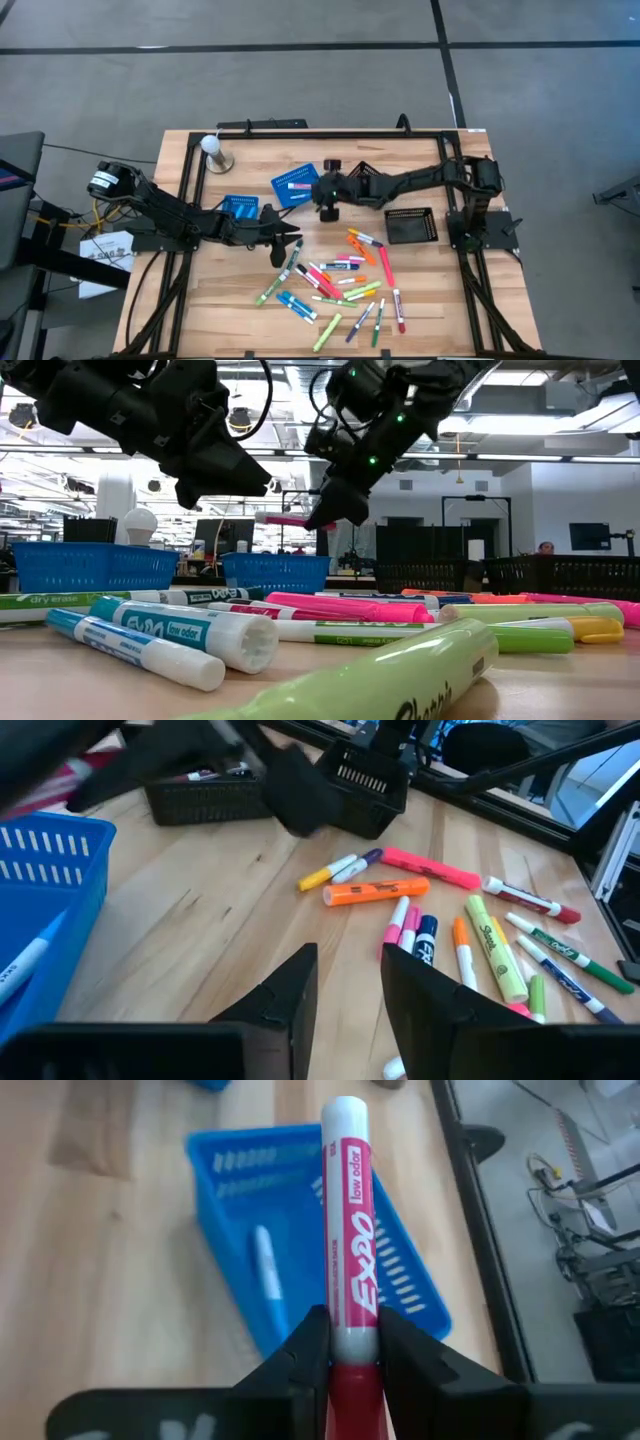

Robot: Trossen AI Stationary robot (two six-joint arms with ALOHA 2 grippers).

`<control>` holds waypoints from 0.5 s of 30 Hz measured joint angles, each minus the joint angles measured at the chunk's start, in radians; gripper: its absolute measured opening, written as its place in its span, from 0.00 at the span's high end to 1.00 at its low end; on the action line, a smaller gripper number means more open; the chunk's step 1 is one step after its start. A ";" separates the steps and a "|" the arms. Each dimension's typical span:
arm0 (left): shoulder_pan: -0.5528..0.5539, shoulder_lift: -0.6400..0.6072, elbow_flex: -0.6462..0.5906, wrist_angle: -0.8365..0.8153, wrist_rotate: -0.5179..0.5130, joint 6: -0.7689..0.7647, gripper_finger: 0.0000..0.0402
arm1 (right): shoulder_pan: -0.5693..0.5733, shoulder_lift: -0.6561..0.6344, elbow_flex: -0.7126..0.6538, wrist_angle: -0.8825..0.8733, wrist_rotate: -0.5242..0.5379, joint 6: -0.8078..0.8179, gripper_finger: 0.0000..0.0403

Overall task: Pick & Place Markers
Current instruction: Put the pink marker pen into the top black bin

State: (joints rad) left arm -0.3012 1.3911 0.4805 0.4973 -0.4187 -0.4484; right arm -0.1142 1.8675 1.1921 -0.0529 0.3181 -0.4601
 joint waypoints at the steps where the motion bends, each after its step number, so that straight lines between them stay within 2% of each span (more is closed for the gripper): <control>1: 0.000 0.000 0.000 0.000 0.000 0.000 0.73 | -0.015 0.000 0.000 -0.004 -0.025 -0.014 0.86; 5: 0.000 0.000 0.000 0.001 0.000 0.000 0.73 | -0.061 0.015 0.001 0.009 -0.109 -0.047 0.84; 15: 0.000 0.000 -0.003 0.005 0.000 -0.001 0.73 | -0.063 0.086 0.000 -0.001 -0.115 -0.038 0.82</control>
State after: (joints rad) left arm -0.3012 1.3911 0.4778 0.5022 -0.4183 -0.4496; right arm -0.1772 1.9537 1.1921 -0.0540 0.2026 -0.4980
